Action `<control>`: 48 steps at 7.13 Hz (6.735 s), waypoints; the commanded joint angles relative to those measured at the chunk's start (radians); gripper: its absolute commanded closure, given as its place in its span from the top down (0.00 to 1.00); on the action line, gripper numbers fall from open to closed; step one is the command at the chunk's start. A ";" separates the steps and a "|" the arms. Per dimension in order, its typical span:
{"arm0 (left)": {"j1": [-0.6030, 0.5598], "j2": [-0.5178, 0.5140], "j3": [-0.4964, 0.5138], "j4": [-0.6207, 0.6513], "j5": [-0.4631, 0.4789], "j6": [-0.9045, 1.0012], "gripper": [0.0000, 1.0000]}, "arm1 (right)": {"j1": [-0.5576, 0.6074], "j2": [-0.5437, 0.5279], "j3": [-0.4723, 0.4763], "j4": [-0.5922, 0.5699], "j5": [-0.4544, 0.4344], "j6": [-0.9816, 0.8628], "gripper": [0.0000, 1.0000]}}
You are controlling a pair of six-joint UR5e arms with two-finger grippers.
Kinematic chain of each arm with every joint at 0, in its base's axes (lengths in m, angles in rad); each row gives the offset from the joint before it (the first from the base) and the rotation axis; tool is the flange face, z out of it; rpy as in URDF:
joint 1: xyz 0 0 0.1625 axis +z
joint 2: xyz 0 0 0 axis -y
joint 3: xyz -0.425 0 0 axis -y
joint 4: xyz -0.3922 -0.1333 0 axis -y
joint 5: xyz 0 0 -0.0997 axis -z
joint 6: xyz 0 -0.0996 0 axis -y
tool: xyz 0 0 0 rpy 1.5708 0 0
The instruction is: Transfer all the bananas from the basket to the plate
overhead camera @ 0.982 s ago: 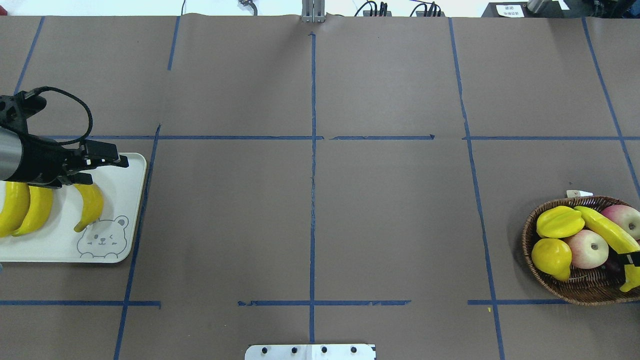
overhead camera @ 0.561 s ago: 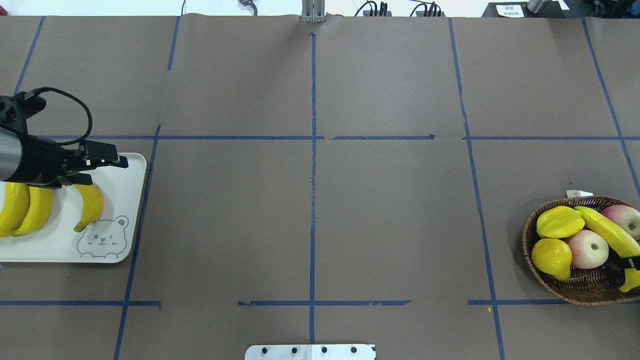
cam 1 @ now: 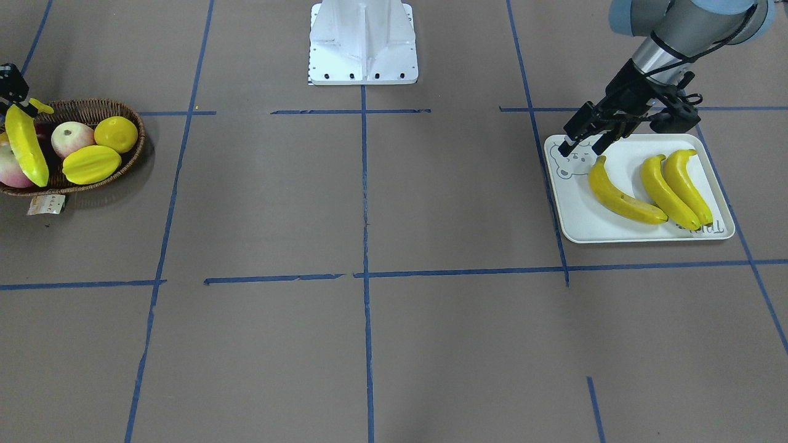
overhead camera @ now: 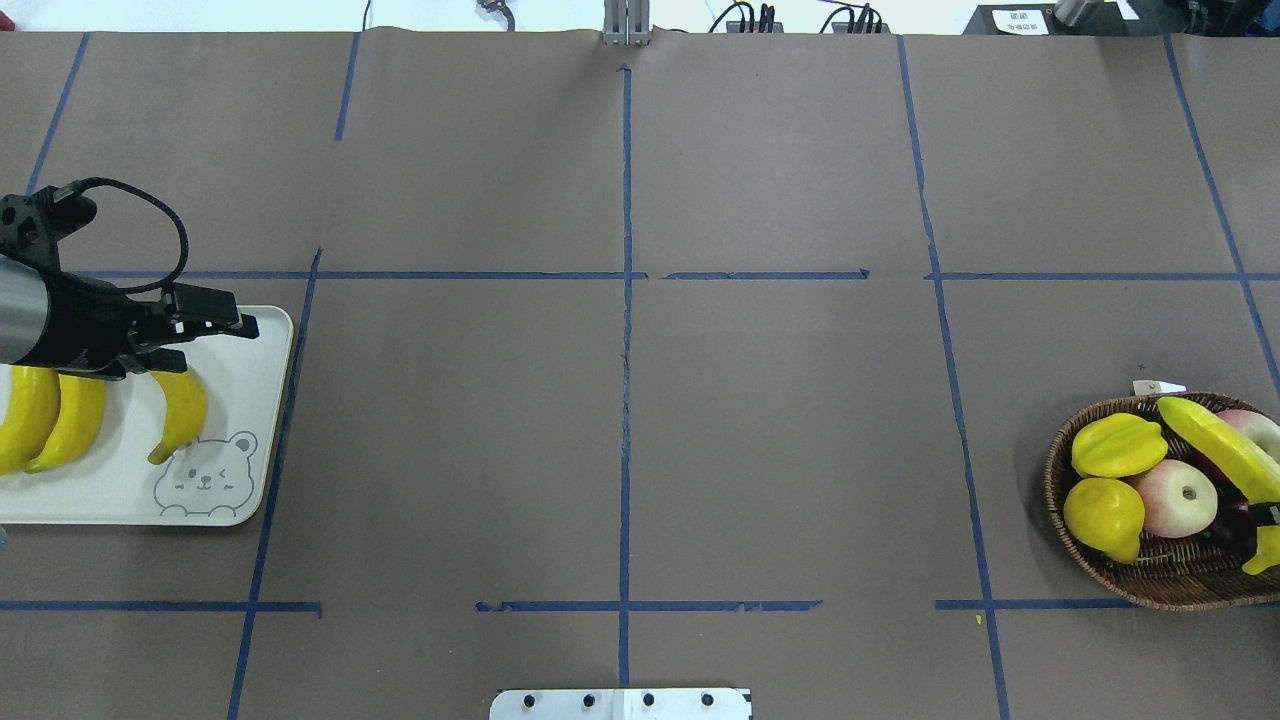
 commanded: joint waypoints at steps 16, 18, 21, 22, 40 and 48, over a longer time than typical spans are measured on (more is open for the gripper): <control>0.145 -0.618 0.264 -0.128 0.038 -0.356 0.99 | -0.629 0.946 0.038 -0.353 -0.535 0.646 0.02; 0.180 -0.634 0.299 -0.149 0.076 -0.357 0.99 | -0.657 0.980 0.045 -0.397 -0.578 0.646 0.02; 0.249 -0.640 0.309 -0.149 0.113 -0.360 0.99 | -0.660 0.982 0.058 -0.397 -0.583 0.646 0.02; 0.260 -0.649 0.309 -0.149 0.113 -0.379 0.99 | -0.660 0.986 0.058 -0.399 -0.583 0.646 0.02; 0.101 -0.271 0.079 0.408 0.085 0.119 0.00 | -0.565 0.812 0.279 -0.542 -0.573 0.632 1.00; 0.090 -0.180 0.221 0.416 0.148 0.146 0.03 | -0.562 0.821 0.274 -0.542 -0.576 0.632 1.00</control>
